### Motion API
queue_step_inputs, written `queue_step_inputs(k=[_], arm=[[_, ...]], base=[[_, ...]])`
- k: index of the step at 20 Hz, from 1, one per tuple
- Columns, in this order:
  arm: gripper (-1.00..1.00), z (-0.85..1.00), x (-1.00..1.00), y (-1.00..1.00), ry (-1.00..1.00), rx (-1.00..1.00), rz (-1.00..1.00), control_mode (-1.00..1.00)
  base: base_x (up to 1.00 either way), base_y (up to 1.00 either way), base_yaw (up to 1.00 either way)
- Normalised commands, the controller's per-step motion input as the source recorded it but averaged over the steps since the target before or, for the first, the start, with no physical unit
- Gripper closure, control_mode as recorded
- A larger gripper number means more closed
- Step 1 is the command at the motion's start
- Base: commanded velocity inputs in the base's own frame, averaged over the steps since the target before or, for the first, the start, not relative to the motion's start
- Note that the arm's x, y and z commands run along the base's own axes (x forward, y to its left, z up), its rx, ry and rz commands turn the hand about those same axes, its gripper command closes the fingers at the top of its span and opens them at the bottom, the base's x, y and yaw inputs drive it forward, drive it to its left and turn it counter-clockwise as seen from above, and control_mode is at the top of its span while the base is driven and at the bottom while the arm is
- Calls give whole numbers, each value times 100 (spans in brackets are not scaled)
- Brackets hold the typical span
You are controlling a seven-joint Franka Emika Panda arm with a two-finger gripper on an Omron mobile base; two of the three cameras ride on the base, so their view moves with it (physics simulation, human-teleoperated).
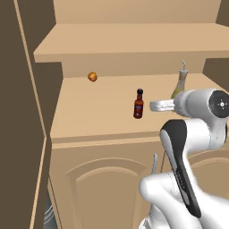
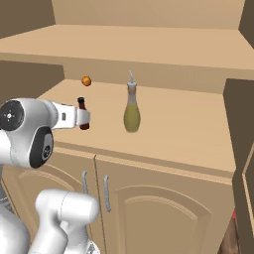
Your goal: Pick the oil and vinegar bottle and condiment bottle from the counter and place them in the cabinet.
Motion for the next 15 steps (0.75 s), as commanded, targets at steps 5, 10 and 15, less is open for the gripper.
queue_step_inputs(k=[5,10,15], arm=[[-100,37,-100,-24,1,-3,0,-100],[-100,30,-95,-42,3,1,-3,-100],[-100,2,-80,-44,-9,4,-3,-100]], base=[[0,0,0],[0,0,0],[0,0,0]])
